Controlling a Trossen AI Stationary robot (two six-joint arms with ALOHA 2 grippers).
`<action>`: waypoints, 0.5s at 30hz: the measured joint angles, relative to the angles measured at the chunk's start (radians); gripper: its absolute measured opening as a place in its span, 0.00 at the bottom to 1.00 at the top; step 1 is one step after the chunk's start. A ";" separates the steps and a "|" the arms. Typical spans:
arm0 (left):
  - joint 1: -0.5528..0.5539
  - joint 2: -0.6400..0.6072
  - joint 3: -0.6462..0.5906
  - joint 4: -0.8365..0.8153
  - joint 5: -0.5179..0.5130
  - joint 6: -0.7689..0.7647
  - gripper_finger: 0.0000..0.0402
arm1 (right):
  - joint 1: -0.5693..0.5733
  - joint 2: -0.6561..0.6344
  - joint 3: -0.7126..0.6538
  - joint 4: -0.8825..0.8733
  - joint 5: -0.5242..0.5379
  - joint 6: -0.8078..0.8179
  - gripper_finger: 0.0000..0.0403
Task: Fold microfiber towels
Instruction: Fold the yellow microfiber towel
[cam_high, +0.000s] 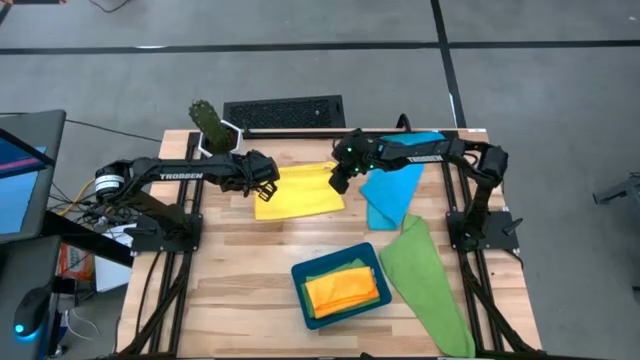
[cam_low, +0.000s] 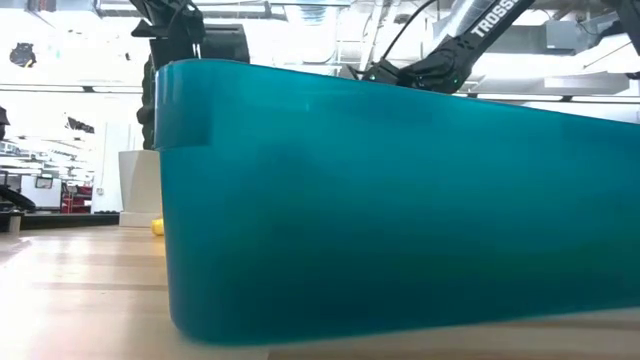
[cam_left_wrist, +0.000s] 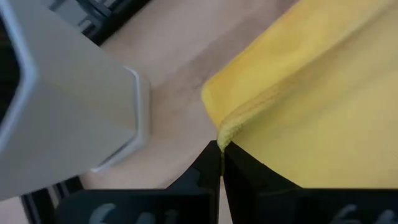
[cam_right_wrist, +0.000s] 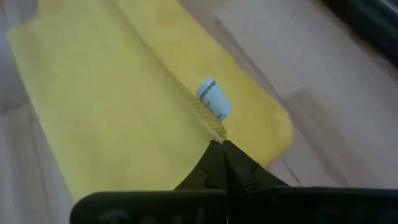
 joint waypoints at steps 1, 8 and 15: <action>0.000 0.000 0.000 0.005 -0.013 0.000 0.00 | -0.002 -0.005 0.000 -0.002 0.005 0.001 0.02; 0.001 0.000 0.000 0.034 -0.040 0.000 0.00 | -0.029 -0.023 0.000 0.010 0.017 0.002 0.01; 0.001 0.000 0.000 0.049 -0.035 -0.004 0.00 | -0.013 -0.023 0.000 -0.021 0.014 0.010 0.03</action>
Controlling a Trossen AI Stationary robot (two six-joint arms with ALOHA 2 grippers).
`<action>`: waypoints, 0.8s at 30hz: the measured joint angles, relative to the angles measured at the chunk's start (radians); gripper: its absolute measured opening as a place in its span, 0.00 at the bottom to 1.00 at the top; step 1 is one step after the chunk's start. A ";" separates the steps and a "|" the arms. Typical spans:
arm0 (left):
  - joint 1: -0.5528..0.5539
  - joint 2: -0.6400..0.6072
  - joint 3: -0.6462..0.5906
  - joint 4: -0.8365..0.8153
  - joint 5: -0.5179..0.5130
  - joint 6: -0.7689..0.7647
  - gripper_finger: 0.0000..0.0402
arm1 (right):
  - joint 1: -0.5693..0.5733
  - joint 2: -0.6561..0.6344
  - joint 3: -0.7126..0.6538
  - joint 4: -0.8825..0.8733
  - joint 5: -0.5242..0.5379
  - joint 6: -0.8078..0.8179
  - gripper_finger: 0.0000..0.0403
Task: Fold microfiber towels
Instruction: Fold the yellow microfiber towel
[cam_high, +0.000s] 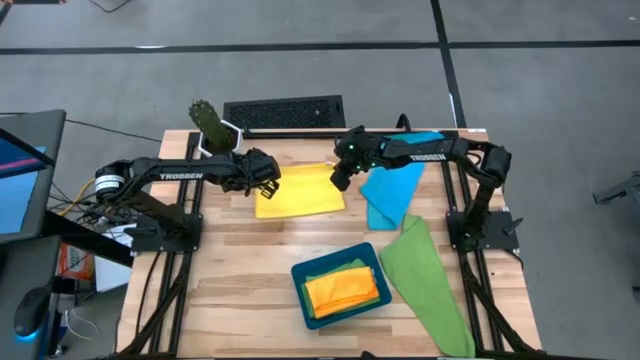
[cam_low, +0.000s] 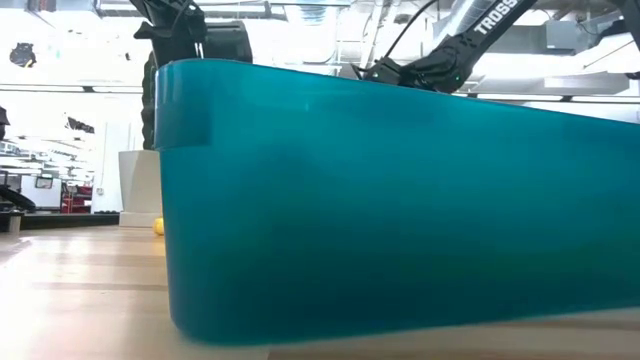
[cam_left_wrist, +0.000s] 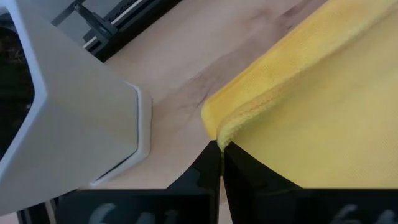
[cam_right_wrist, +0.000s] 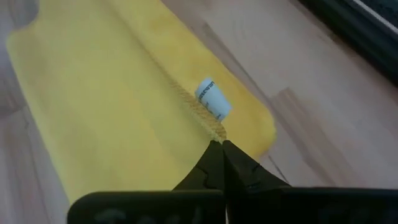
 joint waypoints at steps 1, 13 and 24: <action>0.000 0.000 0.000 -0.002 0.000 -0.001 0.00 | 0.001 0.000 0.000 0.009 0.000 0.000 0.03; -0.007 0.000 -0.100 0.069 0.043 -0.063 0.00 | 0.006 0.048 0.001 0.046 -0.007 0.010 0.04; -0.008 0.000 -0.100 0.135 0.004 -0.062 0.00 | -0.004 0.048 0.000 0.040 0.047 0.008 0.10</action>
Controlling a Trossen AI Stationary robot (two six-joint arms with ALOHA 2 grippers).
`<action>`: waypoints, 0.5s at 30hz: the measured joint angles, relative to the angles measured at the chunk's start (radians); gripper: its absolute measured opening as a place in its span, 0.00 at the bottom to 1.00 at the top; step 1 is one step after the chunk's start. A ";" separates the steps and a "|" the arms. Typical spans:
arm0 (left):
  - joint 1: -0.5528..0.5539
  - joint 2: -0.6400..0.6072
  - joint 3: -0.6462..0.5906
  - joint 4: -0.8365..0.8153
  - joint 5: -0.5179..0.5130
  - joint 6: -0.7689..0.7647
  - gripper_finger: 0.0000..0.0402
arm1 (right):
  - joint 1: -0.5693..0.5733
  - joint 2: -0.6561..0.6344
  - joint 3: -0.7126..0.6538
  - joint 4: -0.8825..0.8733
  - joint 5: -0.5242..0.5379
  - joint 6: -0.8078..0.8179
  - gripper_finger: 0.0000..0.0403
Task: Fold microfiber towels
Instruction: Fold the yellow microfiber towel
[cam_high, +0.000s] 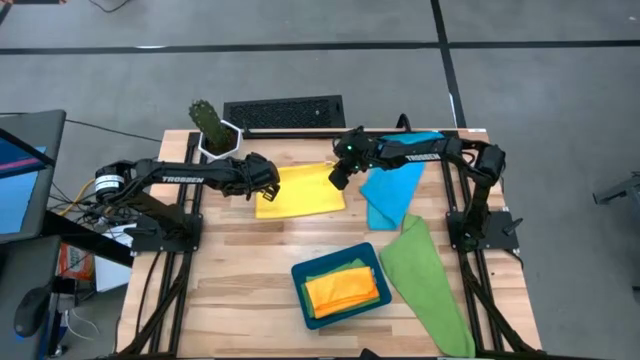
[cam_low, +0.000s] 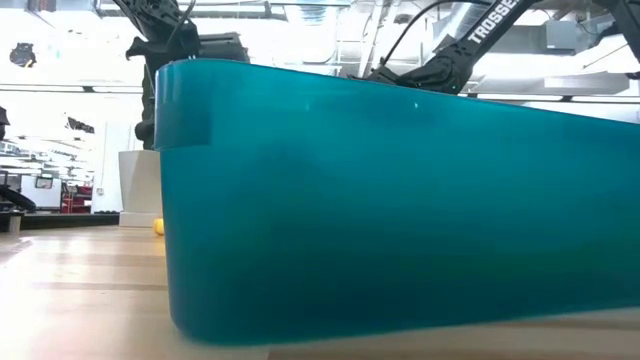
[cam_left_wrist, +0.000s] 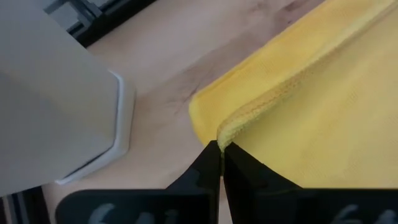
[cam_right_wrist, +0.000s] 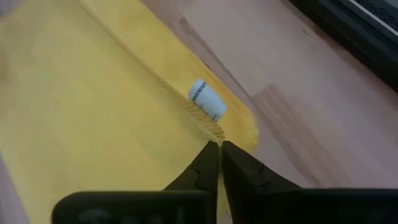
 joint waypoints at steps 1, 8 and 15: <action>-0.001 0.000 0.000 0.001 -0.007 -0.001 0.01 | 0.000 0.000 0.000 0.000 0.000 0.000 0.11; -0.001 0.000 0.000 0.011 -0.018 0.023 0.17 | -0.004 0.000 0.000 0.000 0.000 0.000 0.21; 0.000 0.000 0.000 0.012 -0.018 0.011 0.37 | -0.022 0.000 0.000 0.025 -0.002 0.009 0.37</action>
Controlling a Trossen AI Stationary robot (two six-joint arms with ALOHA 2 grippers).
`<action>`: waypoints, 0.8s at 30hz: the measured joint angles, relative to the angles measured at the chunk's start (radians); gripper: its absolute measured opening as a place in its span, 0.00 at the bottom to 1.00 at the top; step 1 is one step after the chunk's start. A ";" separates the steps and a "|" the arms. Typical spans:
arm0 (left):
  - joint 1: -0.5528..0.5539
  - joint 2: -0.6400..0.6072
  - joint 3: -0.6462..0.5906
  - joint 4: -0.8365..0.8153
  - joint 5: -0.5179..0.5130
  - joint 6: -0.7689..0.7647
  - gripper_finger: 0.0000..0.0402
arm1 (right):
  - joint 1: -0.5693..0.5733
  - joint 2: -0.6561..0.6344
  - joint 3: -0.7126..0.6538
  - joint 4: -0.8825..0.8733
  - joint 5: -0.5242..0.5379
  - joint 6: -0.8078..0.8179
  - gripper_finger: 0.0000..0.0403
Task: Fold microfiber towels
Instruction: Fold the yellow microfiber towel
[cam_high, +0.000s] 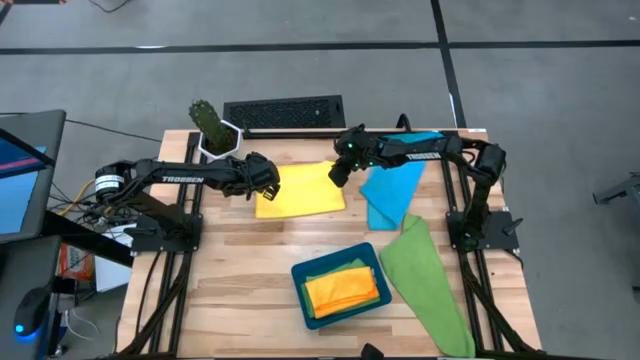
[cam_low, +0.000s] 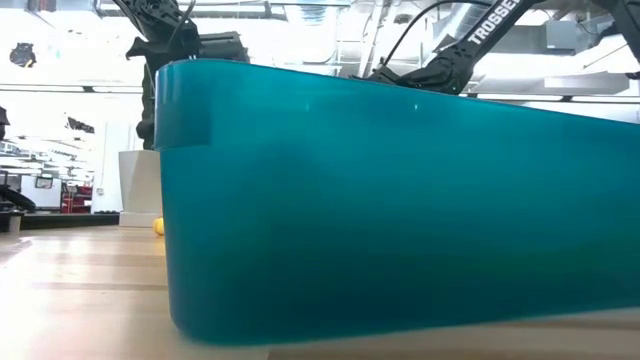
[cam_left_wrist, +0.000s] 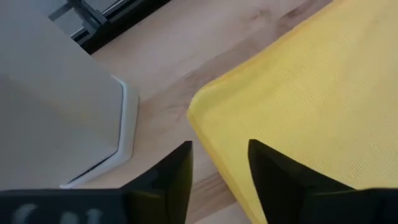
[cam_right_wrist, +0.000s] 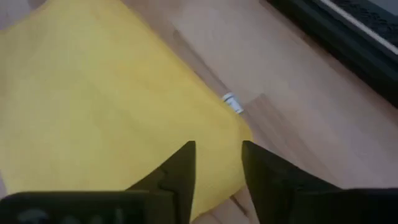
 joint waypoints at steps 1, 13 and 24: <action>0.001 0.000 0.000 0.000 -0.001 -0.005 0.39 | -0.005 0.000 0.000 0.005 0.000 0.008 0.40; 0.085 0.000 -0.073 0.503 0.248 0.197 0.32 | -0.035 -0.018 -0.001 0.015 -0.161 0.017 0.45; 0.210 0.000 -0.228 0.643 0.415 0.276 0.09 | -0.029 -0.018 -0.107 0.100 -0.159 0.043 0.37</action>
